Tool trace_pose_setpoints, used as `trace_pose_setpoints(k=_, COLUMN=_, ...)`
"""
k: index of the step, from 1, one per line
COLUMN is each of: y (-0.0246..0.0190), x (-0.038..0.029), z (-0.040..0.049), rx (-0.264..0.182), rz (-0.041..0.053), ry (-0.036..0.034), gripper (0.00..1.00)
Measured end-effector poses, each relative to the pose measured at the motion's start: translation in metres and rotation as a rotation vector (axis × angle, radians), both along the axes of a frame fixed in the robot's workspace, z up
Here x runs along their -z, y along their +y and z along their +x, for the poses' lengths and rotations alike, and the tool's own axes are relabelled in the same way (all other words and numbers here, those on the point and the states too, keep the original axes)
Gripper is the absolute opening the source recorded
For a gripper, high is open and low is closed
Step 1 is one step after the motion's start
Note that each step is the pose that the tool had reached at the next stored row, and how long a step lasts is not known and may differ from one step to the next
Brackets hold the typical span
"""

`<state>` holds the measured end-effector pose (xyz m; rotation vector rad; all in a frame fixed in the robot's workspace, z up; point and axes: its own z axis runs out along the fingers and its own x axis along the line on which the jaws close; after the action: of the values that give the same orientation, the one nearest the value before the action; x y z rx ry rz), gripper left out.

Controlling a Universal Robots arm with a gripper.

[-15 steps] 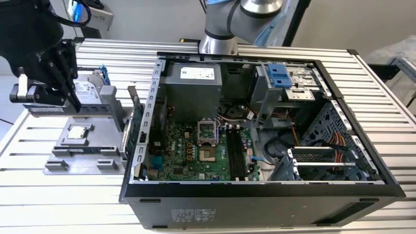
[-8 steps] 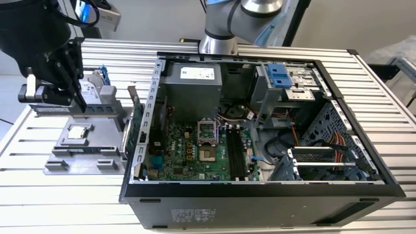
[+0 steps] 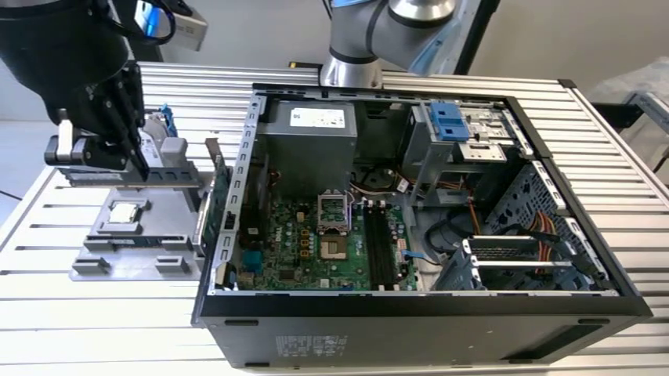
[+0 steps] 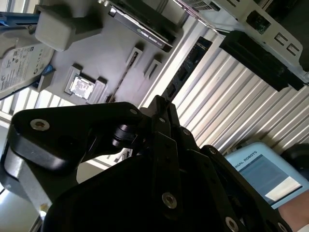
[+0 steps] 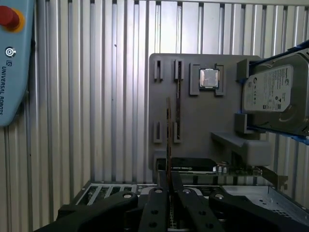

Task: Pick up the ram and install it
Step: 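Pick up the ram and move it above insertion slot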

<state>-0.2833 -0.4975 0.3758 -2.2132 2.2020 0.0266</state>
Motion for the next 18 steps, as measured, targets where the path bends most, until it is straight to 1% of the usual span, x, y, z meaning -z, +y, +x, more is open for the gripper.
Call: trace_pose_setpoints(k=18, y=0.0, x=0.0, z=0.0241, rx=0.0, rz=0.0, ry=0.0, gripper=0.0)
